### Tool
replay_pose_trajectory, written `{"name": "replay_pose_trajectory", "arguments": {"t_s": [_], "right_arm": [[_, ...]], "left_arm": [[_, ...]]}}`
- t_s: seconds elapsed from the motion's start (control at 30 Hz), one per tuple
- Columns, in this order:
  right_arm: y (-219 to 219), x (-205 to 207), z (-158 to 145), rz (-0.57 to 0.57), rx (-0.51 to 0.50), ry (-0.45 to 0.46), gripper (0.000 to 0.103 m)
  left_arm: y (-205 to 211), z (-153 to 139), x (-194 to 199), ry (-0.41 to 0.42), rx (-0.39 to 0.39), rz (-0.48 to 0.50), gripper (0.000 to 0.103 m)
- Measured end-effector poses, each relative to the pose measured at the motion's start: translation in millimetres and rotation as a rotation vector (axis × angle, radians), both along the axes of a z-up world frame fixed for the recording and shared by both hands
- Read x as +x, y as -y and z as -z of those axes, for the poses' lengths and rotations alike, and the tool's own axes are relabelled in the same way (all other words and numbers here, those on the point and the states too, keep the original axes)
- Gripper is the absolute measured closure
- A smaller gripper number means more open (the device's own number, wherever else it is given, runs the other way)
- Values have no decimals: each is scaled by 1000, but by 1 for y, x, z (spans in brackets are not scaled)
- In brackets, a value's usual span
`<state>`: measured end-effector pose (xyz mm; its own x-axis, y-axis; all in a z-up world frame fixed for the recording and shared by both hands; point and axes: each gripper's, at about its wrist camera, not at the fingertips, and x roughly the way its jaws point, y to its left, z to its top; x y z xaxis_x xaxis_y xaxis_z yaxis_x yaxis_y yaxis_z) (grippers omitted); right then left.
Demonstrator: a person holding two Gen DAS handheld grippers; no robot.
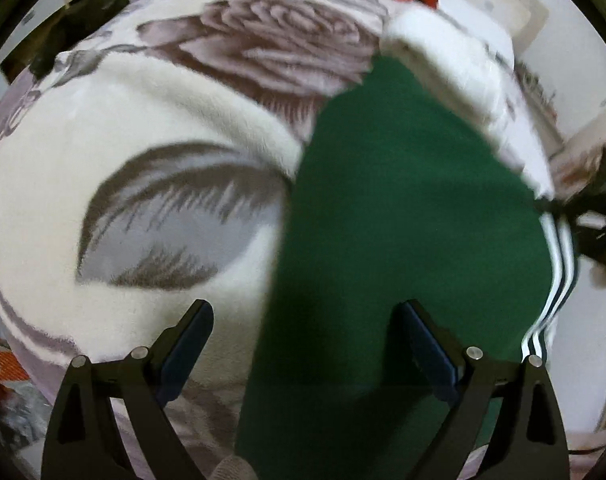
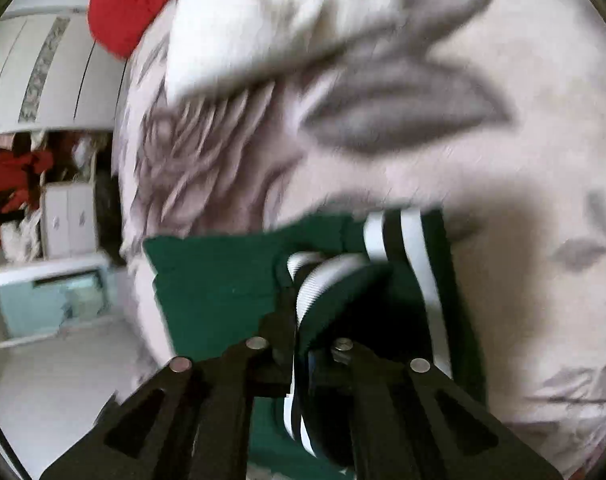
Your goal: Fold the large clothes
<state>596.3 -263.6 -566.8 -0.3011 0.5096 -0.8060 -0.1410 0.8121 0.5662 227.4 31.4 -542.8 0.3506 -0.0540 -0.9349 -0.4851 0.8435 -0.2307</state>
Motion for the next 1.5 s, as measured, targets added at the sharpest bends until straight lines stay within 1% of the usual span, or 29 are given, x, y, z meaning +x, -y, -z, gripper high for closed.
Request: {"name": "replay_pose_trajectory", "arguments": {"t_s": [0.03, 0.07, 0.13, 0.2, 0.23, 0.27, 0.33, 0.4, 0.47, 0.53, 0.57, 0.6, 0.63, 0.7, 0.73, 0.77, 0.8, 0.87, 0.9, 1.0, 1.03, 1.17, 1.3, 1.37, 1.43, 1.5], "right_arm": [[6, -8, -5, -10, 11, -10, 60], [9, -17, -10, -15, 38, -6, 49], [25, -37, -16, -40, 57, -2, 43], [28, -59, -9, -74, 25, 18, 41], [40, -72, -4, -97, -14, 23, 37], [45, -78, 0, -104, -36, 24, 36], [62, -92, 21, -92, -47, -14, 36], [67, -98, 33, -48, 12, -32, 36], [67, -101, 38, -6, 108, -59, 36], [60, -105, 37, 0, 222, -96, 36], [54, -106, 32, -23, 181, -49, 37], [52, -105, 25, -36, 109, 32, 37], [54, -103, 16, -37, 72, 106, 37], [60, -97, 6, -33, 18, 197, 37], [65, -92, 6, -46, -39, 241, 36], [69, -89, 13, -51, -66, 236, 36], [74, -88, 20, -43, -60, 199, 36], [78, -90, 32, -19, 25, 106, 36], [78, -93, 32, -20, 72, 90, 36], [72, -100, 27, -73, 117, 87, 35], [71, -101, 26, -80, 159, 66, 35], [67, -103, 25, -91, 219, 60, 33], [56, -106, 15, -160, 227, 79, 33], [51, -113, 9, -247, 232, 80, 33], [43, -117, 13, -302, 193, 71, 33], [42, -117, 20, -299, 174, 50, 33]], "left_arm": [[2, 2, -3, -1, 5, 11, 8], [2, 3, -5, 3, 3, 14, 8], [3, 3, -9, 5, -1, 16, 8], [4, 2, -12, 5, 1, 12, 8], [5, 2, -13, 4, -2, 8, 8], [5, 3, -14, 3, -5, 6, 8], [5, 3, -14, 4, -8, 1, 8], [7, 5, -13, 1, -8, 6, 8], [7, 5, -13, 2, -3, 11, 8], [8, 5, -13, 0, -3, 15, 8], [7, 5, -13, 0, -4, 15, 8], [7, 5, -13, -2, -8, 13, 8], [6, 6, -13, -5, -12, 11, 8], [6, 6, -13, -7, -16, 6, 8], [6, 6, -13, -7, -16, 5, 8], [7, 6, -13, -3, -17, 4, 8], [7, 6, -13, -2, -15, 4, 8], [7, 7, -14, -3, -9, 2, 8], [7, 7, -14, -3, -9, 0, 8], [7, 8, -14, -5, -7, -6, 8], [6, 9, -15, -6, -8, -7, 8], [6, 9, -16, -8, -13, -9, 8], [8, 8, -16, -12, -2, 5, 8], [8, 9, -15, -14, 1, 10, 8], [8, 11, -15, -19, -5, 10, 8], [8, 12, -15, -19, -15, 4, 7]]}}
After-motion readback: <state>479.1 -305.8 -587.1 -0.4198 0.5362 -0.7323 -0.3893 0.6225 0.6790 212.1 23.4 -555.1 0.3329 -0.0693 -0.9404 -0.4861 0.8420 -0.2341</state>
